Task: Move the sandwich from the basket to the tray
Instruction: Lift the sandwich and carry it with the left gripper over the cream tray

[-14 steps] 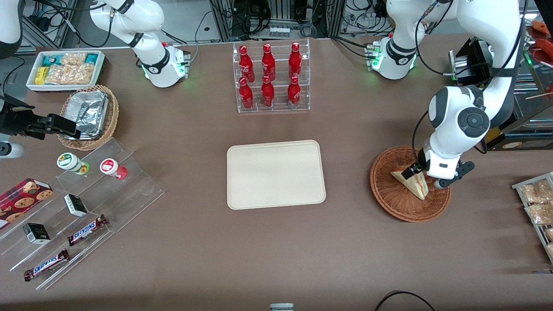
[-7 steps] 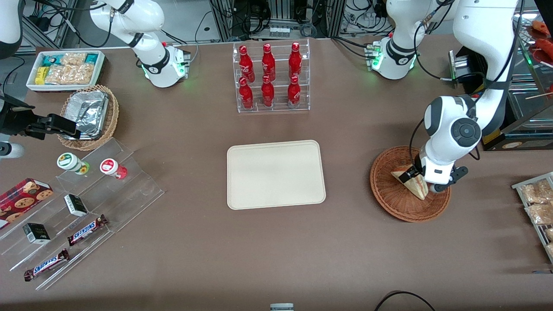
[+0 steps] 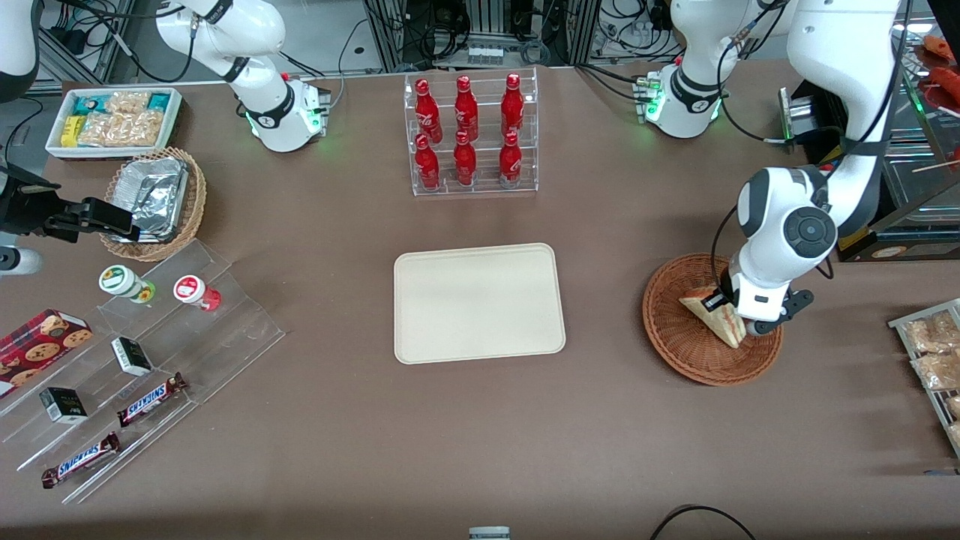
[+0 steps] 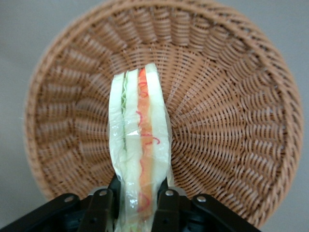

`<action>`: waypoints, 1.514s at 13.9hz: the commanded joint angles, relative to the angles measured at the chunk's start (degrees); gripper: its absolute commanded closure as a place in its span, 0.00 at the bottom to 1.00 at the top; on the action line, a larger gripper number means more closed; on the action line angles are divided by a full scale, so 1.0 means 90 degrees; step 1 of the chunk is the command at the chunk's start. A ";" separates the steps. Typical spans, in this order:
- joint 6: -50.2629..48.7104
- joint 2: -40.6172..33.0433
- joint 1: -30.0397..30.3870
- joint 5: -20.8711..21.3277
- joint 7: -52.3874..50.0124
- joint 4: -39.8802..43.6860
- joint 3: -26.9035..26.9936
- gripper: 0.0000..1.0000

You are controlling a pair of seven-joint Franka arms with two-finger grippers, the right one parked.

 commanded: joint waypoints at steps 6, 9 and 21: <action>-0.2886 -0.0322 -0.0936 0.0363 -0.0153 0.2338 -0.0891 1.00; -0.2847 -0.0069 -0.1815 0.0295 -0.0260 0.2611 -0.1020 1.00; -0.2642 0.3056 -0.3223 -0.0516 -0.0222 0.5688 -0.1156 1.00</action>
